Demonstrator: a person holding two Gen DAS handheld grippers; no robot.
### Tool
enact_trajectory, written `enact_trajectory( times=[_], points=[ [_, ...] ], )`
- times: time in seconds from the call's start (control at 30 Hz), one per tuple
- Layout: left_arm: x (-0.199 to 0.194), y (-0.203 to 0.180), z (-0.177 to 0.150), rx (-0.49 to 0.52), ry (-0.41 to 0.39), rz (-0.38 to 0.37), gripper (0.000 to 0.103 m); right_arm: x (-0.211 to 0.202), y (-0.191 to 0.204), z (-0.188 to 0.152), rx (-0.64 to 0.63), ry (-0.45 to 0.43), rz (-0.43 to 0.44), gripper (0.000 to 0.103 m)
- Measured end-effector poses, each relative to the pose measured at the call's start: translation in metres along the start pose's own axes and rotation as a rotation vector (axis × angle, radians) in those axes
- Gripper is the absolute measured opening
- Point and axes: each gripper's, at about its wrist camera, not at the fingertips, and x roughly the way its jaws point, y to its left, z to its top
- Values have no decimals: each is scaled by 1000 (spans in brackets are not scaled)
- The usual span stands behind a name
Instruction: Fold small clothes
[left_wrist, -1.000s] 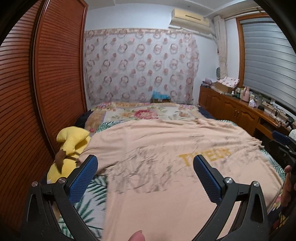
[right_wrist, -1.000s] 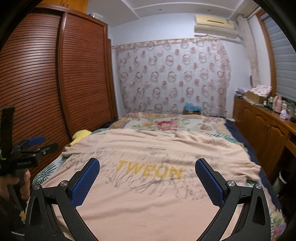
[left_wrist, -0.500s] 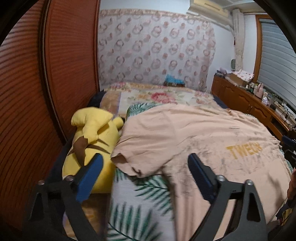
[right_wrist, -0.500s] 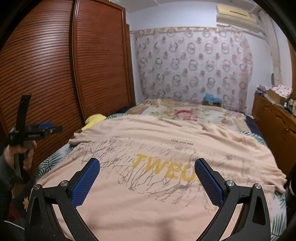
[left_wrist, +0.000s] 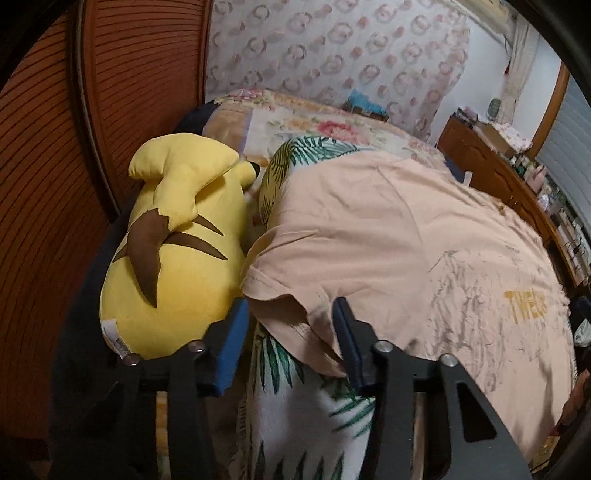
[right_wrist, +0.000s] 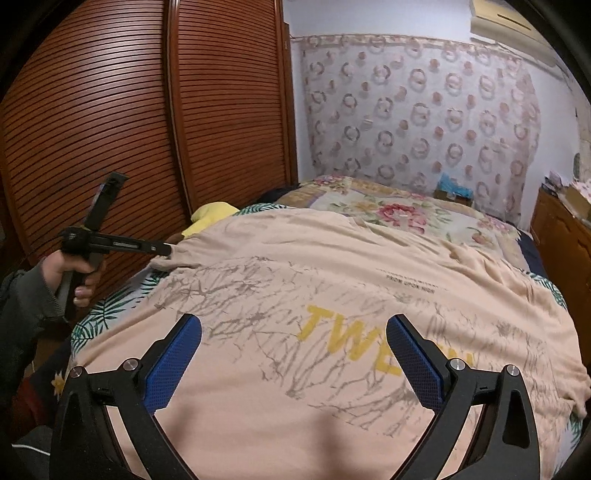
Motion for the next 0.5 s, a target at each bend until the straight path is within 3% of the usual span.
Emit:
enact_trajectory(
  times=[0.17,0.33,0.5],
  points=[
    [6,-4,4,56,16,27,8,-5,12,-15,-20,-15,2,101],
    [-3,-14,9,138,-24,79,3,-4,13,-18,-10,-12,0,101],
    [-22,-32,26,173,-87,47,3,1,20,-15,-2,-7,-3,101]
  ],
)
